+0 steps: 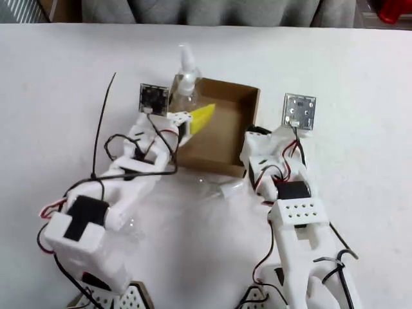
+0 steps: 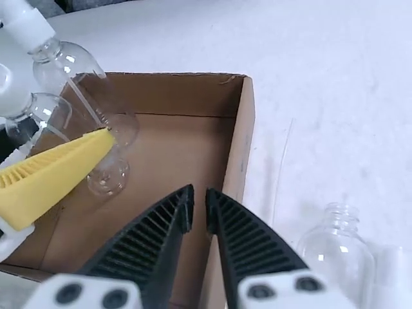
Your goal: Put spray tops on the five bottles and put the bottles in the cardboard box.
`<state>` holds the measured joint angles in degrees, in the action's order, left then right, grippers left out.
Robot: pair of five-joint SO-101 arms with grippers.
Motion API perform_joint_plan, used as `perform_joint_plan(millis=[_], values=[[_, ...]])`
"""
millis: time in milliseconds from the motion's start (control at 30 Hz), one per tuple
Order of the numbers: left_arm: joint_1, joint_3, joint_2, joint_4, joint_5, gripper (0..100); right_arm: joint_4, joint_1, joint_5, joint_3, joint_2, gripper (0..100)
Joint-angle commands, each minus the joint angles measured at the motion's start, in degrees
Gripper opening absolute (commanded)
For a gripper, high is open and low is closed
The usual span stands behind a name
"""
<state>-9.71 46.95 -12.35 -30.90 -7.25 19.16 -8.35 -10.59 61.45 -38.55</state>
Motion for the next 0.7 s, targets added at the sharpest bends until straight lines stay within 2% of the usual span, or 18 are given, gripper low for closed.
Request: perform_joint_plan(millis=[0,200,300,667], values=[[0.6,2.1,7.2,0.3,-0.8,38,-1.4,-0.6,0.8,-3.5,-0.1,1.8],[1.3,8.0,12.9,1.8,1.1,38,-1.4,-0.6,1.1,-3.5,0.0,1.8],[1.9,10.7,18.1,8.2,3.6,38,-1.4,-0.6,1.1,-3.5,0.1,1.8],[2.8,18.3,44.1,33.1,3.7,38,-1.2,-0.1,1.1,-3.4,0.1,1.8]])
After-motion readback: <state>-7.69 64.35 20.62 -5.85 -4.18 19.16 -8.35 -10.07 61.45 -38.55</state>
